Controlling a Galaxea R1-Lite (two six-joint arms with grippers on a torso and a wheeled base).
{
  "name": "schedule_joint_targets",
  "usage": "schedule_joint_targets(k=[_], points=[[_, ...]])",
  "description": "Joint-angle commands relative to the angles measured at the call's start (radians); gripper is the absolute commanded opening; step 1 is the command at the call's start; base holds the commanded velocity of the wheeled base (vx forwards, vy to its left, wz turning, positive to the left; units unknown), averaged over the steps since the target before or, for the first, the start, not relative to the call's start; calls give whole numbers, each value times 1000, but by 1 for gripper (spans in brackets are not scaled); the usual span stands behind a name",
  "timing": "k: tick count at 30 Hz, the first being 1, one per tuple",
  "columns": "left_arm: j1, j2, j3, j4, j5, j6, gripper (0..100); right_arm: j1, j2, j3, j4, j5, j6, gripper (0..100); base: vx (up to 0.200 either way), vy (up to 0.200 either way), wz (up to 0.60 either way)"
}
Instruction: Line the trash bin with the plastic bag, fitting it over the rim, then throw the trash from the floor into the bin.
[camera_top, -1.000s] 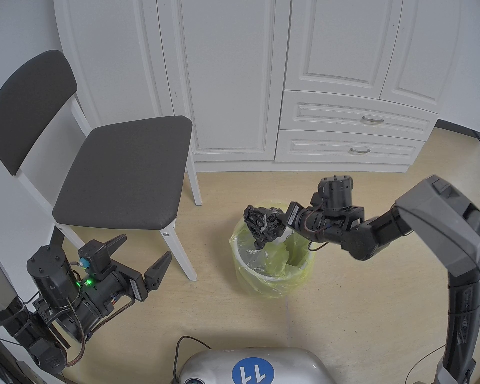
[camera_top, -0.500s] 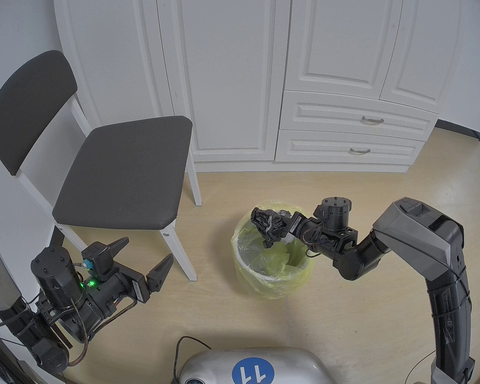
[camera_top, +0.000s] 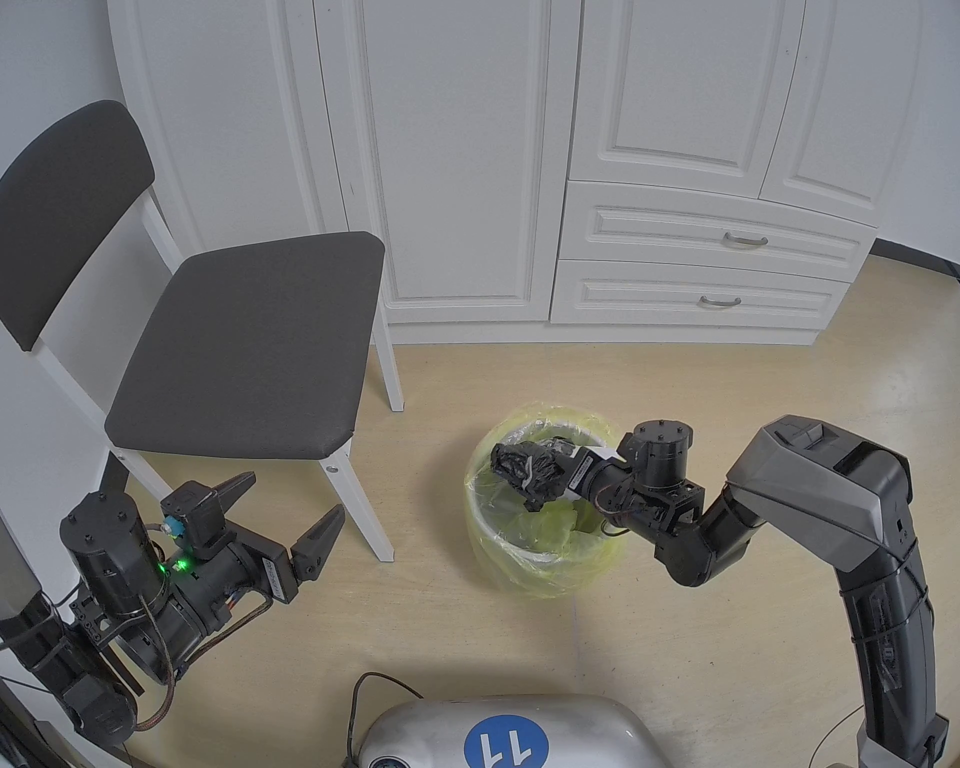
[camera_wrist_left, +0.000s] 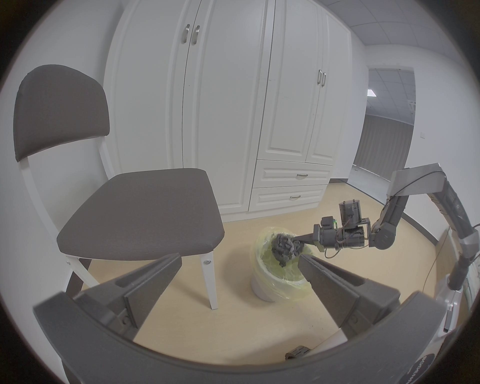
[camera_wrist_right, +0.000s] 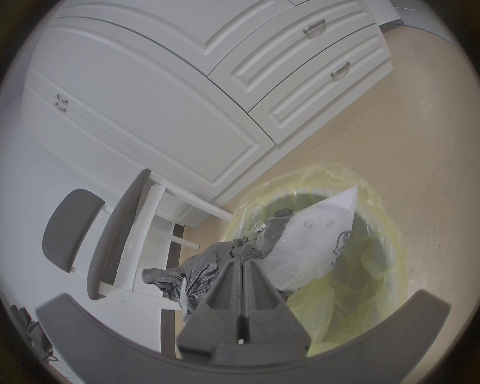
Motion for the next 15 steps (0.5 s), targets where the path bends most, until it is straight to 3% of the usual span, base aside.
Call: schedule_joint_targets(k=[1,15], points=[[7,-8,-2,-1,0,1,100,28,16,22,0,1,0,0,0,0,0],[10,-8,-2,-1,0,1,100,65,-17,76,11,12,12,0,0,0,0]])
